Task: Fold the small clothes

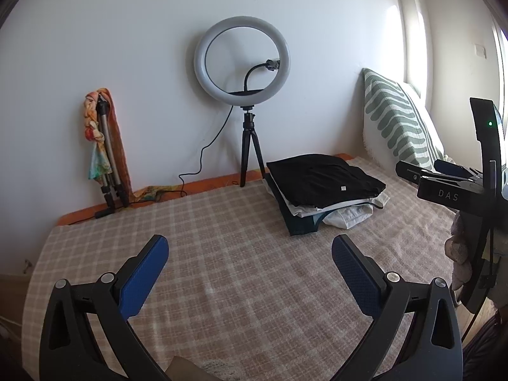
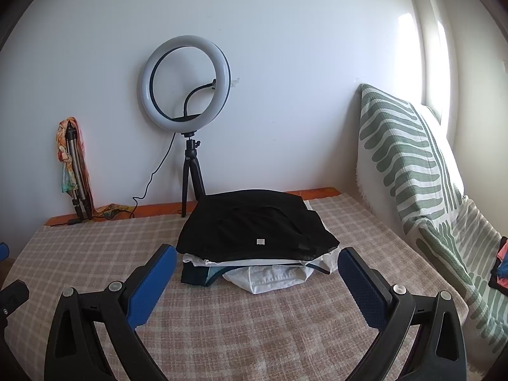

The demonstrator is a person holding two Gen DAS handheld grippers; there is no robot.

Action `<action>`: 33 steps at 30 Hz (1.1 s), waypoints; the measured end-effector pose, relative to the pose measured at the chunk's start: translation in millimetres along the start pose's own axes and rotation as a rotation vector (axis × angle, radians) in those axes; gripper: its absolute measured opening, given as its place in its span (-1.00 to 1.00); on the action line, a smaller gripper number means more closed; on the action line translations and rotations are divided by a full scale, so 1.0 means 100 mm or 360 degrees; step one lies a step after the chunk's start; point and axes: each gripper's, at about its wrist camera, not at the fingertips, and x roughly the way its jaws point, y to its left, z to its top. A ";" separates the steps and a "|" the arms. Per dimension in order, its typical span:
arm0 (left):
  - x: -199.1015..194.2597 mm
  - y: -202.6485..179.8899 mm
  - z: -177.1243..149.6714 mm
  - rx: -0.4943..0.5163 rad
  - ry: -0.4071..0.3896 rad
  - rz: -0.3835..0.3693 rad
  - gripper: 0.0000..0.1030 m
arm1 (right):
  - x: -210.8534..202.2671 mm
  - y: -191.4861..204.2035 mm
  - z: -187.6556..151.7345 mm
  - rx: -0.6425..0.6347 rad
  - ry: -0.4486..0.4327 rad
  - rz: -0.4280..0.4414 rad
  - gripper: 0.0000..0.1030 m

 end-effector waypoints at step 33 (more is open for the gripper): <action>-0.01 -0.01 -0.01 0.0024 0.0002 0.0005 0.99 | 0.06 -0.01 -0.04 0.0034 0.0042 0.0012 0.99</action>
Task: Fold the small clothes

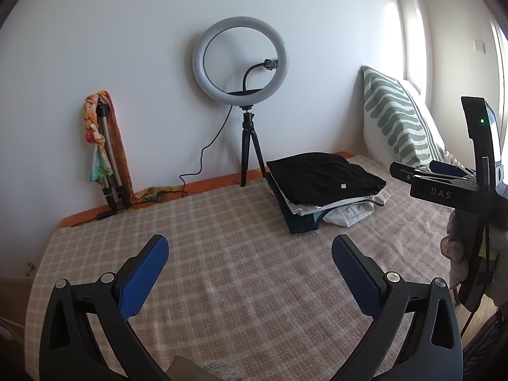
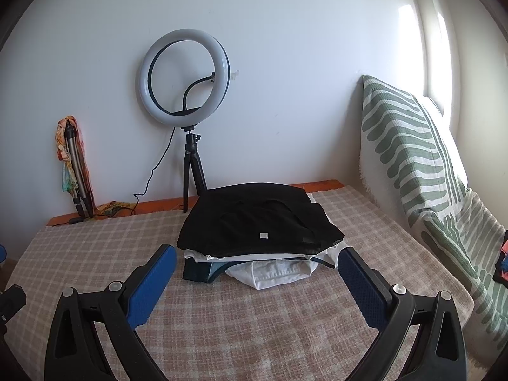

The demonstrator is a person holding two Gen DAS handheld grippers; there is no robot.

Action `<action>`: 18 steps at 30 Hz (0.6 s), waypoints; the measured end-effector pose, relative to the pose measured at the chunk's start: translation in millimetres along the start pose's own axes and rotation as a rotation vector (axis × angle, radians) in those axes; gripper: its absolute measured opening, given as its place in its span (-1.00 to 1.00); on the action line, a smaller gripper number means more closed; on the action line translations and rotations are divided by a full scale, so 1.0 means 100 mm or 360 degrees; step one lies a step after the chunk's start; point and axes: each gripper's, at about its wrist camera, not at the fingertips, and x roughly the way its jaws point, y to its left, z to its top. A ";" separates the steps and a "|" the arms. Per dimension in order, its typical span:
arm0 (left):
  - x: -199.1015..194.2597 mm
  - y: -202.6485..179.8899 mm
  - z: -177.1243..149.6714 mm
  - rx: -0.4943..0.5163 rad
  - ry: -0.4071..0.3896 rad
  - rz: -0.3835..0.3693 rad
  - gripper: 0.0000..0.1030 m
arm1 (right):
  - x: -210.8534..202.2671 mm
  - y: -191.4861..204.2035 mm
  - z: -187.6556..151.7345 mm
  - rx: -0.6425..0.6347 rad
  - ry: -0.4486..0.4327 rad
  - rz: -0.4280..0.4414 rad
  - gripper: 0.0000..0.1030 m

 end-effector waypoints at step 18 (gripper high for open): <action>0.02 0.00 0.00 0.0018 0.0018 0.0013 0.99 | 0.02 -0.01 -0.05 0.0013 0.0026 -0.0004 0.99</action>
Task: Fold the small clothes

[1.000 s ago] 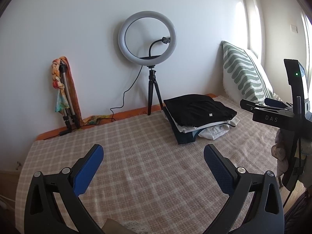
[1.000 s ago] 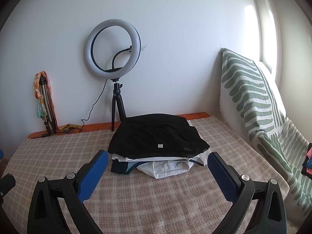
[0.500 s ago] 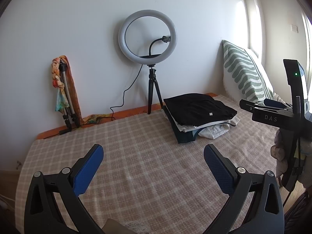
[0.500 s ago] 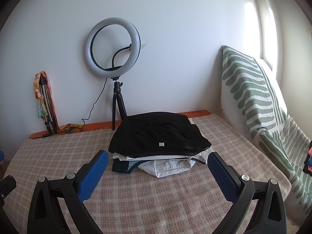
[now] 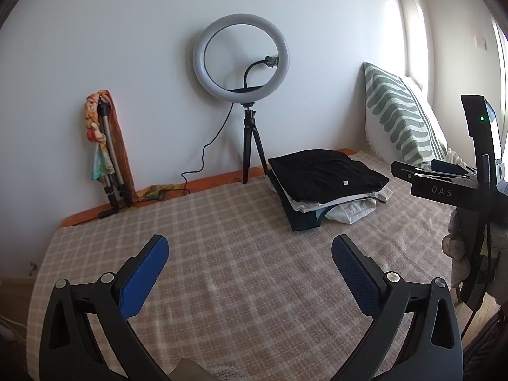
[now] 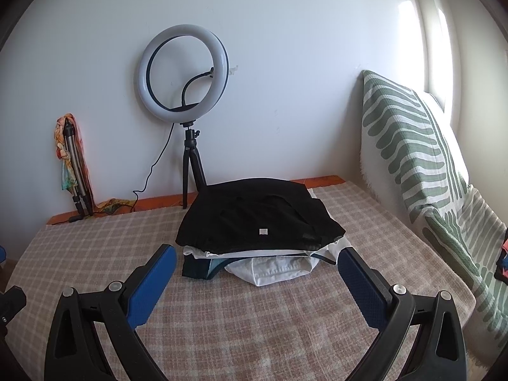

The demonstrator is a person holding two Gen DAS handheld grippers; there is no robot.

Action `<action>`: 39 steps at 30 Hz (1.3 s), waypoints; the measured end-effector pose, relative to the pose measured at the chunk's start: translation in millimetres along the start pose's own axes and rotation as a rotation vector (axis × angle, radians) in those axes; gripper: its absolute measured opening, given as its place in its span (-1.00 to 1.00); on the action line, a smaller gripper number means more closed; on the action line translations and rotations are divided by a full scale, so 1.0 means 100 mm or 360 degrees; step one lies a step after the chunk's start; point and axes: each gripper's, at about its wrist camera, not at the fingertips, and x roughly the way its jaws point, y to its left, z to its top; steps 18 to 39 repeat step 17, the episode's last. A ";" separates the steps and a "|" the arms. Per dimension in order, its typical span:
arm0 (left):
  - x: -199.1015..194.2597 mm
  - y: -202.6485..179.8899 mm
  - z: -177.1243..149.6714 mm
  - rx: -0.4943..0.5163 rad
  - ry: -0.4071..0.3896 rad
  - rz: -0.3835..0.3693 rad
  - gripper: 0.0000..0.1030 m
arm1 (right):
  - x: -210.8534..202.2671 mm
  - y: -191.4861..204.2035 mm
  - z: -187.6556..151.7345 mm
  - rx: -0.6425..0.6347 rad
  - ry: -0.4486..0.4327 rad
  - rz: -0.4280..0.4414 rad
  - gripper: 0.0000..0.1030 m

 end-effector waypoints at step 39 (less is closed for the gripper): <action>0.01 0.06 -0.01 -0.0017 0.0004 0.0022 0.99 | 0.06 -0.02 -0.03 0.0001 0.0019 -0.0002 0.99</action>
